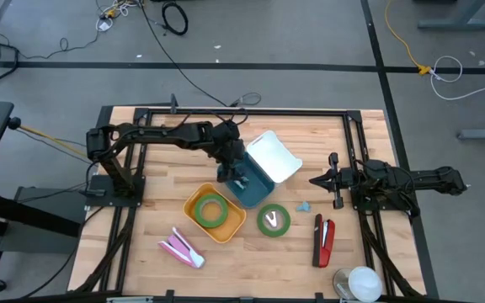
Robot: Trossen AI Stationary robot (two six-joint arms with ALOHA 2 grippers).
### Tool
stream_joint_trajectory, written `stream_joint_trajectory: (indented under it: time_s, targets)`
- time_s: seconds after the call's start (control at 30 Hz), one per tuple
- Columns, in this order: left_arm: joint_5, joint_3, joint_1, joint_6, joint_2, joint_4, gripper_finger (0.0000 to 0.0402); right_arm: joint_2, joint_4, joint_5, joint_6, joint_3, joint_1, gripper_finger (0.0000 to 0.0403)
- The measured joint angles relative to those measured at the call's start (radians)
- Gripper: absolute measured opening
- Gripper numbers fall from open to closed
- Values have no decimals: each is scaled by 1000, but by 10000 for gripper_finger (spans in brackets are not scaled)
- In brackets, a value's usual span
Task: Pick and place Stapler, Stapler remover, tape
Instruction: Put the pink stapler into the white bin
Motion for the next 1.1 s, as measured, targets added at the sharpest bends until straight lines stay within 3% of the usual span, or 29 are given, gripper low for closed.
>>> stream_joint_trajectory:
  time_s: [0.2, 0.4, 0.73, 1.1]
  targets:
    - [-3, 65, 0, 0, -1, -89, 350, 0, 0, 0, 0, 0, 0, 13]
    - [-73, 126, 2, 15, -1, -146, 350, 0, 0, 0, 0, 0, 0, 13]
    - [-98, 133, 13, 19, -37, -193, 348, 0, 0, 0, 0, 0, 0, 13]
    - [-121, 134, 31, 18, -99, -216, 287, 0, 0, 0, 0, 0, 0, 13]
